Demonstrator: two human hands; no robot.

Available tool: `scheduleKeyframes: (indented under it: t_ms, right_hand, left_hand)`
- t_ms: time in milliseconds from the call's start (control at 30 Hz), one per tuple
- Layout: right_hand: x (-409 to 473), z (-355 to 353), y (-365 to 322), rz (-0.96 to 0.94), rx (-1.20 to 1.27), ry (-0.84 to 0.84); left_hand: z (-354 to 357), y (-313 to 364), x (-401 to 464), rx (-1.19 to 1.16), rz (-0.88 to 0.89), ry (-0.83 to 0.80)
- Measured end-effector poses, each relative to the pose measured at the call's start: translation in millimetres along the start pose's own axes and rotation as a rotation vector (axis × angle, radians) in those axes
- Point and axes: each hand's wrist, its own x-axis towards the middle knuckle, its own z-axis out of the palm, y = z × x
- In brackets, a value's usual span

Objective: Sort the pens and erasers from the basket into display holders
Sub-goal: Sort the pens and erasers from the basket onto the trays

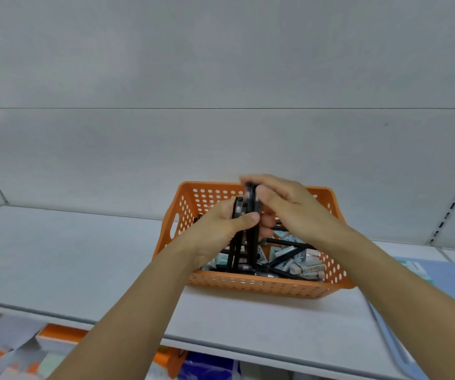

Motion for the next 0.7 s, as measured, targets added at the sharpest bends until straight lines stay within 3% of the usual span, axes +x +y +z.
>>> scheduleKeyframes:
  t_ms: [100, 200, 300, 467, 533, 600, 700]
  right_hand:
    - [1, 4, 6, 0.034, -0.132, -0.070]
    - [3, 0, 21, 0.150, -0.398, -0.026]
    - [-1, 8, 35, 0.319, -0.664, -0.268]
    - [4, 22, 41, 0.236, -1.196, -0.315]
    - [5, 22, 41, 0.254, -1.163, -0.301]
    - [5, 18, 38, 0.233, -1.048, -0.180]
    - [8, 16, 24, 0.111, -0.623, 0.014]
  left_hand:
    - [-6, -4, -5, -0.027, -0.008, 0.049]
    - [-17, -4, -10, -0.183, 0.025, 0.333]
    - [-22, -1, -16, -0.358, 0.114, 0.574]
    - [-17, -2, -22, -0.461, 0.143, 0.717]
    - [-16, -4, -19, -0.554, 0.108, 0.712]
    - [-16, -6, -14, -0.669, 0.067, 0.705]
    - [-9, -10, -7, -0.805, -0.022, 0.678]
